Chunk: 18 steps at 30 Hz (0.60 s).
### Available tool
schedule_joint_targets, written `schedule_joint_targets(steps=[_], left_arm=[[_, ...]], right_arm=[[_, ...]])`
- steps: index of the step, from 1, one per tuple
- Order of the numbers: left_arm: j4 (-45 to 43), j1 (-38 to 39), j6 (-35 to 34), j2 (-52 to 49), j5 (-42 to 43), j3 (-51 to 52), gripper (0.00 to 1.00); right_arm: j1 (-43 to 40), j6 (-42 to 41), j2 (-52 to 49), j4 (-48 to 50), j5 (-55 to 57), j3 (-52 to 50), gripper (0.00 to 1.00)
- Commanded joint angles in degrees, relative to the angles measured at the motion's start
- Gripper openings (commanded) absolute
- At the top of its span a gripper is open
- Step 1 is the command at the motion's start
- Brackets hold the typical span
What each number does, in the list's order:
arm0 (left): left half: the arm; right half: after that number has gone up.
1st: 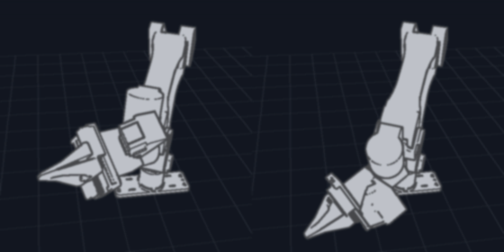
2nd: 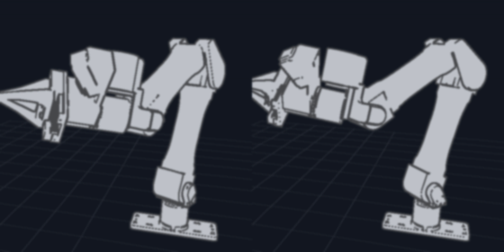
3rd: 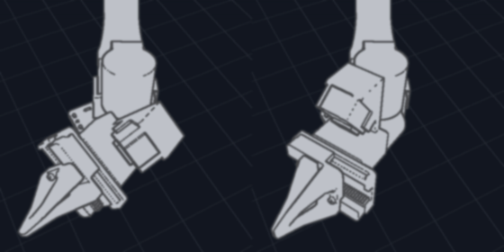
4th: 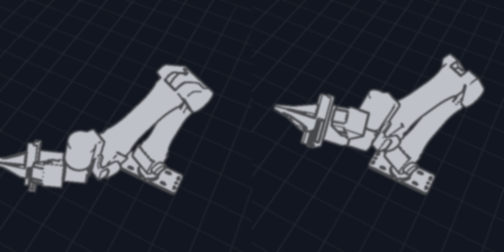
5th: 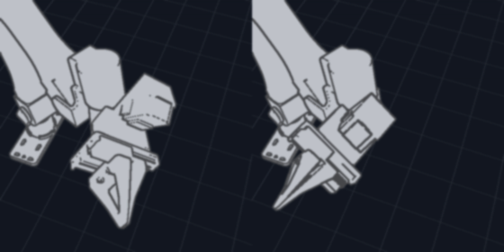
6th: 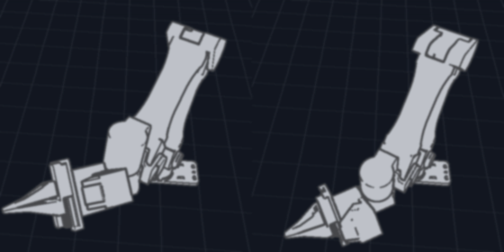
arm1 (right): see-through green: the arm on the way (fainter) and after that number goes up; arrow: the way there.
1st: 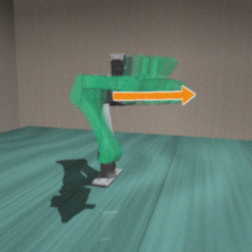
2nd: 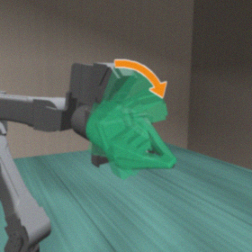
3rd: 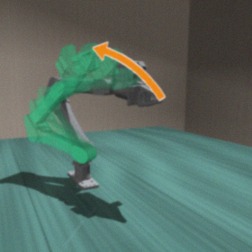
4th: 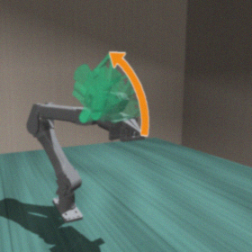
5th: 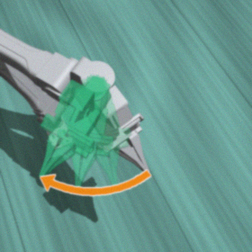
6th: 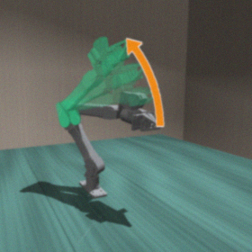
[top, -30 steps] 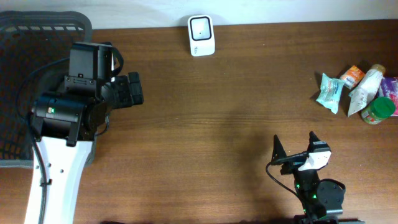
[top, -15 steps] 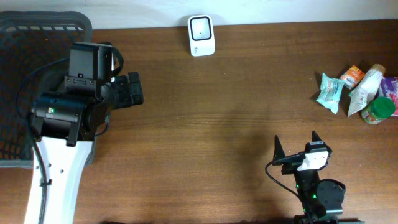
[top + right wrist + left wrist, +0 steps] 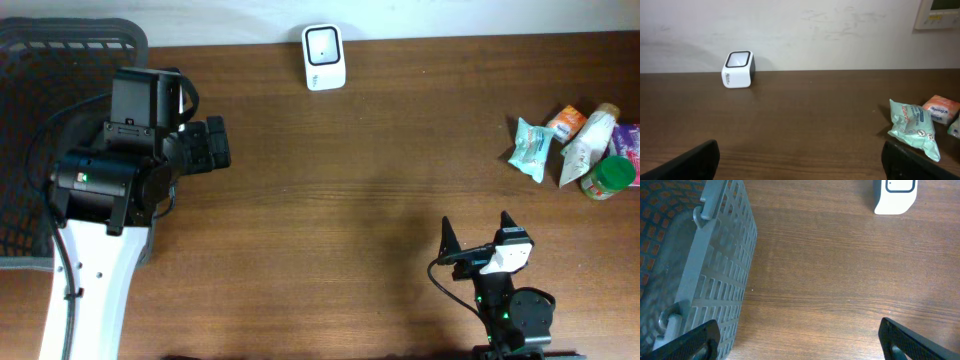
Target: Scan the item barcode
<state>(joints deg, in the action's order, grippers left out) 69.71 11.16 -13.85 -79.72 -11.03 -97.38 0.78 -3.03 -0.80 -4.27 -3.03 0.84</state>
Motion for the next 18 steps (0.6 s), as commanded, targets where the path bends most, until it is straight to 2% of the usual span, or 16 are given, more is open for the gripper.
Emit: schedule_joint_targets(steps=[1,15,18], left_arm=[[0.1,-0.2,0.9,0.0,-0.8,0.0,0.99],[0.1,-0.2,0.9,0.0,-0.8,0.0,0.99],[3.0,-0.2,0.9,0.0,-0.8,0.0,0.99]], right_arm=[[-0.4,-0.7,0.6,0.0,0.1,-0.5,0.99],[-0.4,-0.7,0.6,0.0,0.1,-0.5,0.99],[-0.4,-0.7,0.6,0.0,0.1,-0.5,0.99]])
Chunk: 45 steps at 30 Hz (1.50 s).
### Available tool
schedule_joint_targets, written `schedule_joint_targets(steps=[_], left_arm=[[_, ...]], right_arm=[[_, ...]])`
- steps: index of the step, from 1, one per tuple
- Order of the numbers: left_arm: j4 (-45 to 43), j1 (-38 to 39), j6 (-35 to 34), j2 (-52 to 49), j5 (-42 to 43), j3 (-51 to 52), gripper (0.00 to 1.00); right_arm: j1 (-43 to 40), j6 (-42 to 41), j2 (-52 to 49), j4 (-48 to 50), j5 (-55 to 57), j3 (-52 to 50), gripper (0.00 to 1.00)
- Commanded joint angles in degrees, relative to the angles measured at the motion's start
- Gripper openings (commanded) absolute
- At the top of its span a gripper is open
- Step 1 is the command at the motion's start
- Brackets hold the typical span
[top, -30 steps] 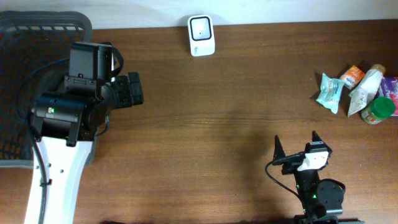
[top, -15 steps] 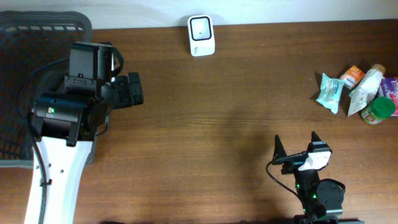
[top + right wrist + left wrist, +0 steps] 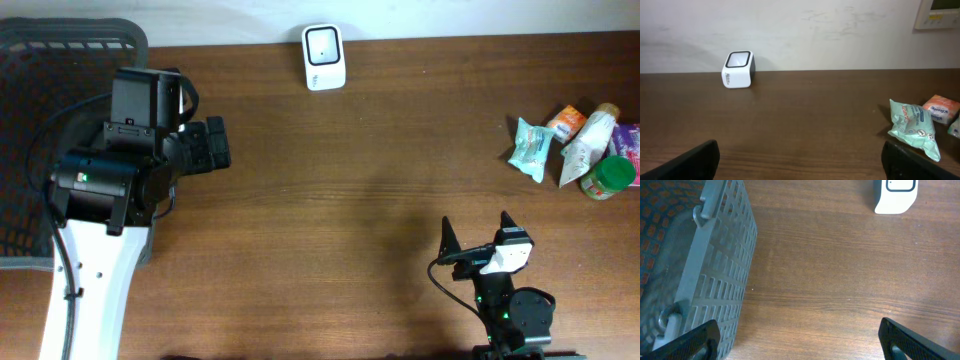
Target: Scan the item barcode
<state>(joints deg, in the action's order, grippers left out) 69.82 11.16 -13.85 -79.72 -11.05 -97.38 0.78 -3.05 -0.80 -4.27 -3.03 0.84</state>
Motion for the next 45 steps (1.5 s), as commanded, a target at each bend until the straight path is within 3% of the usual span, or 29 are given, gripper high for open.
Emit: schedule_joint_targets(steps=[1,6,12,20,28,45], left_arm=[[4.0,-0.2,0.9,0.0,-0.8,0.0,0.99],[9.8,-0.2,0.9,-0.5,3.6,0.2,0.99],[6.6,-0.2,0.9,1.0,5.7,7.0,0.99],[-13.9,0.5,1.7,18.5,7.7,36.0,0.99],[-39.1,0.5,21.3,39.2,24.2,59.0,0.99],[-55.3,0.3,22.8,60.2,29.4,75.8,0.99]], right_arm=[[-0.4,-0.6,0.6,0.0,0.1,-0.5,0.99],[-0.4,-0.6,0.6,0.0,0.1,-0.5,0.99],[-0.4,-0.6,0.6,0.0,0.1,-0.5,0.99],[-0.4,-0.6,0.6,0.0,0.1,-0.5,0.99],[-0.4,-0.6,0.6,0.0,0.1,-0.5,0.99],[-0.4,-0.6,0.6,0.0,0.1,-0.5,0.99]])
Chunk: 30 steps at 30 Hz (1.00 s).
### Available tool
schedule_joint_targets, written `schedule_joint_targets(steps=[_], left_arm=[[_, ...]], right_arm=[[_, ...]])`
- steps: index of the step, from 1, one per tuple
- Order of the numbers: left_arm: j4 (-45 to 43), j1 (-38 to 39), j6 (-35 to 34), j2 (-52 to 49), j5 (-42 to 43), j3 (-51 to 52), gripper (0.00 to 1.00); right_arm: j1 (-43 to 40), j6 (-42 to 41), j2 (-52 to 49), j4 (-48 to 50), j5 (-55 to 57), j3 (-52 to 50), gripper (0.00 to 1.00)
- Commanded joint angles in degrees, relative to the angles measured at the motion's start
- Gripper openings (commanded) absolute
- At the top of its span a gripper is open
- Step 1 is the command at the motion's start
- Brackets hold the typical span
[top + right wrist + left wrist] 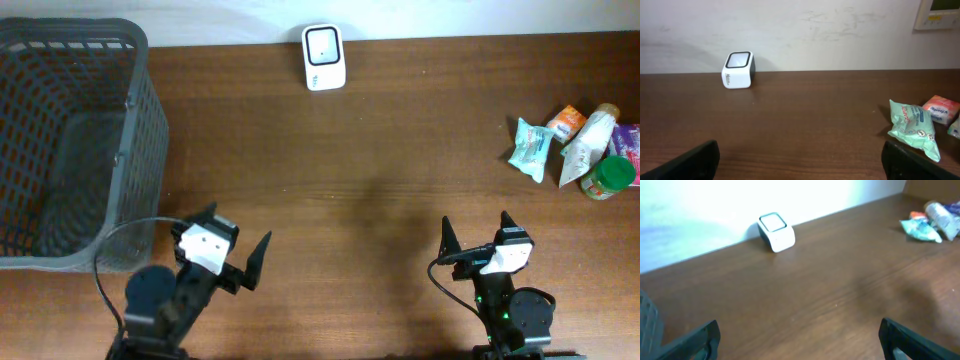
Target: Scan the item barcode
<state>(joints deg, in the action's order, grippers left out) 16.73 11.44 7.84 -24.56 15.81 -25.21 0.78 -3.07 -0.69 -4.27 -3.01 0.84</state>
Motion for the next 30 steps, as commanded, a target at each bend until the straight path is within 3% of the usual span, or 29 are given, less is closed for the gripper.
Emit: schedule_joint_targets(steps=[1,17,30], left_arm=[[-3.5,0.1,1.1,7.0,2.8,5.0,0.99],[-13.9,0.0,3.5,24.4,1.3,22.1,0.99],[-13.4,-10.1,1.4,24.3,0.9,24.7,0.99]], right_arm=[[-0.4,-0.6,0.5,0.0,0.1,-0.5,0.98],[-0.4,-0.6,0.5,0.0,0.1,-0.5,0.99],[-0.4,-0.6,0.5,0.0,0.1,-0.5,0.99]])
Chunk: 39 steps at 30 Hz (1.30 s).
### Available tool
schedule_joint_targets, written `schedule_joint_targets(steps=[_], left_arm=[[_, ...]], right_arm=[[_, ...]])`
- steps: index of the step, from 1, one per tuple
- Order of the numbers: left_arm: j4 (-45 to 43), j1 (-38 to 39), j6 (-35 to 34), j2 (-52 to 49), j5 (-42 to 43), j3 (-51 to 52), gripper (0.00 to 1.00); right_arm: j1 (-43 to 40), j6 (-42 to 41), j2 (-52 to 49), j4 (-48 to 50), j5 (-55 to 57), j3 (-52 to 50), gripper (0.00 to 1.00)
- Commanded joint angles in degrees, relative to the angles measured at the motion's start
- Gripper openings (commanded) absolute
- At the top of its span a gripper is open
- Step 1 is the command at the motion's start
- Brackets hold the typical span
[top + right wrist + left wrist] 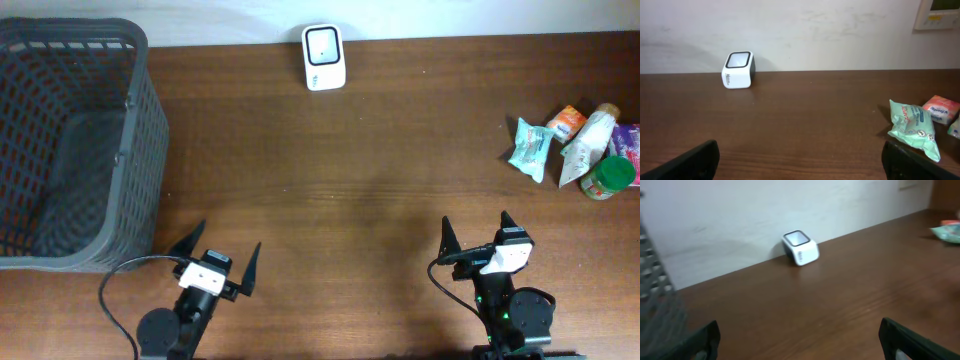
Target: Scan the item barcode
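Observation:
The white barcode scanner stands at the table's back edge by the wall, also seen as a small white box. The items lie in a heap at the right: a teal packet, an orange packet, a white pouch and a green-lidded jar. My left gripper is open and empty at the front left. At the front right my right gripper is open and empty too, well short of the items.
A large dark grey mesh basket fills the back left corner; its wall shows blurred at the left edge of the left wrist view. A purple pack lies at the right edge beside the heap. Both arm bases sit at the front edge.
The left gripper has drawn a little nearer the front edge and now faces the back wall more squarely; the scanner sits nearer the middle of its view. The right arm has not moved.
At first the left arm was stretched out beside the basket, its open gripper looking down at the basket wall and the table. Later it was folded back at the front left, still open. Now it faces the scanner. The right arm and the items stayed put.

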<state>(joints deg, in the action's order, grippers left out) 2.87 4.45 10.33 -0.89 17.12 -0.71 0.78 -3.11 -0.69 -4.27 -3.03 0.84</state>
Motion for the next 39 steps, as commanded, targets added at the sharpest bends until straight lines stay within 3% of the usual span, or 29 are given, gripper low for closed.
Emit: schedule_joint_targets(steps=[1,7,14,21,39], left_arm=[[0.4,-4.2,-2.4,0.6,-0.4,0.2,0.99],[0.5,-11.6,-15.9,0.6,-0.5,0.2,0.99],[0.9,-15.2,-14.5,0.6,-5.5,0.2,0.99],[1.9,-11.3,-13.3,0.6,-17.7,0.3,0.99],[1.9,-9.0,-13.3,0.6,-15.6,0.2,0.99]], right_arm=[[-0.4,-0.6,0.5,0.0,0.1,-0.5,0.98],[-0.4,-0.6,0.5,0.0,0.1,-0.5,0.99],[-0.4,-0.6,0.5,0.0,0.1,-0.5,0.99],[-0.4,-0.6,0.5,0.0,0.1,-0.5,0.99],[-0.4,-0.6,0.5,0.0,0.1,-0.5,0.99]])
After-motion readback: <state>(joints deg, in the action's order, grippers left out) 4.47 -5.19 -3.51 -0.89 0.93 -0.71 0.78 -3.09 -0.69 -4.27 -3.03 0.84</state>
